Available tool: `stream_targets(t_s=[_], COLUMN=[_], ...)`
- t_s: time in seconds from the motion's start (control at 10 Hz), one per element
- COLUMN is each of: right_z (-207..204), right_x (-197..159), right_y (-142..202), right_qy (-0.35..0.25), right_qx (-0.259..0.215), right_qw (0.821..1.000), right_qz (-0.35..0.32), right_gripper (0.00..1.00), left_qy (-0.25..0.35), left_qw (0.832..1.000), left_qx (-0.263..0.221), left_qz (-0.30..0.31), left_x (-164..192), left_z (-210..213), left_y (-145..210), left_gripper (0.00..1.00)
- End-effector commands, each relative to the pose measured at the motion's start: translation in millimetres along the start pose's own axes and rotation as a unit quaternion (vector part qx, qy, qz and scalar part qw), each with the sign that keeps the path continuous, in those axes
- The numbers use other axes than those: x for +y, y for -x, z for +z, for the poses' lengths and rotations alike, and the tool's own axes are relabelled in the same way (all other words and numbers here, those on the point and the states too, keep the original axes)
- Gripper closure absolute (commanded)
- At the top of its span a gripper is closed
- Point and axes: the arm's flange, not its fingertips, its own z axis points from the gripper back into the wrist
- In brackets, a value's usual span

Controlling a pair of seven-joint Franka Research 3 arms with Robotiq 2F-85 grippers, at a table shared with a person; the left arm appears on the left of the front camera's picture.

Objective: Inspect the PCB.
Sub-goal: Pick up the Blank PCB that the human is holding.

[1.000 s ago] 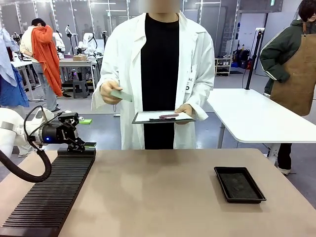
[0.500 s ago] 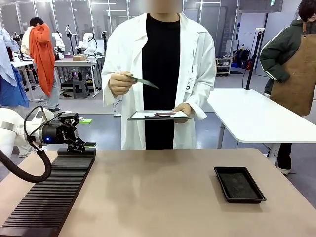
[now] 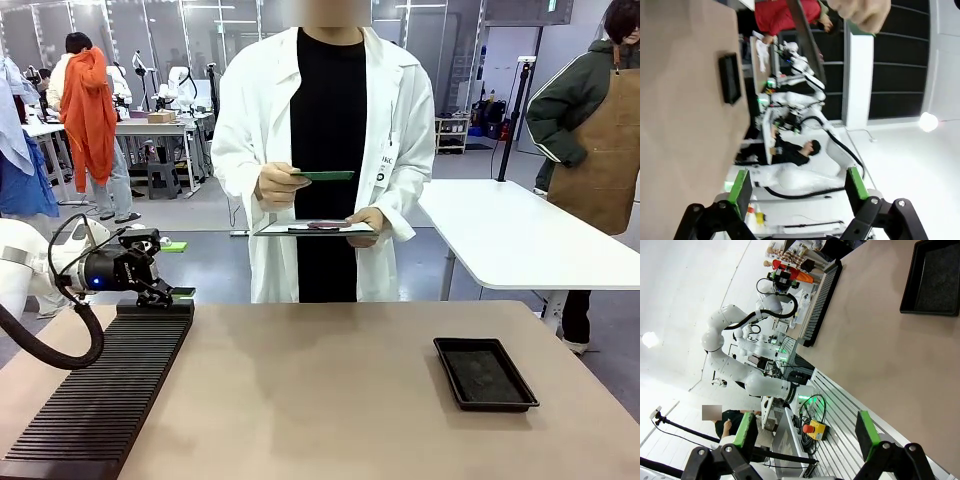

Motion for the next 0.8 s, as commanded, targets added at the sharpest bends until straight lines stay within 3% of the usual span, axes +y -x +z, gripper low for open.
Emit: stream_targets(t_s=[0.0, 0.3, 0.7], right_z=[-1, -1, -1], right_x=[0, 0, 0], right_y=[-2, -2, -2], right_qy=[-0.001, -0.001, -0.001], right_qx=[-0.002, -0.002, -0.002], right_qw=[1.000, 1.000, 1.000], right_qz=[0.002, 0.002, 0.002], right_gripper=[0.00, 0.00, 0.00], left_qy=[0.013, 0.007, 0.001], left_qw=[0.999, 0.999, 0.999], left_qx=[0.014, 0.000, -0.047], left_qz=[0.046, 0.038, -0.010], left_x=[-39, -47, 5], left_z=[29, 94, 190], left_y=[32, 105, 209], left_gripper=[0.00, 0.00, 0.00])
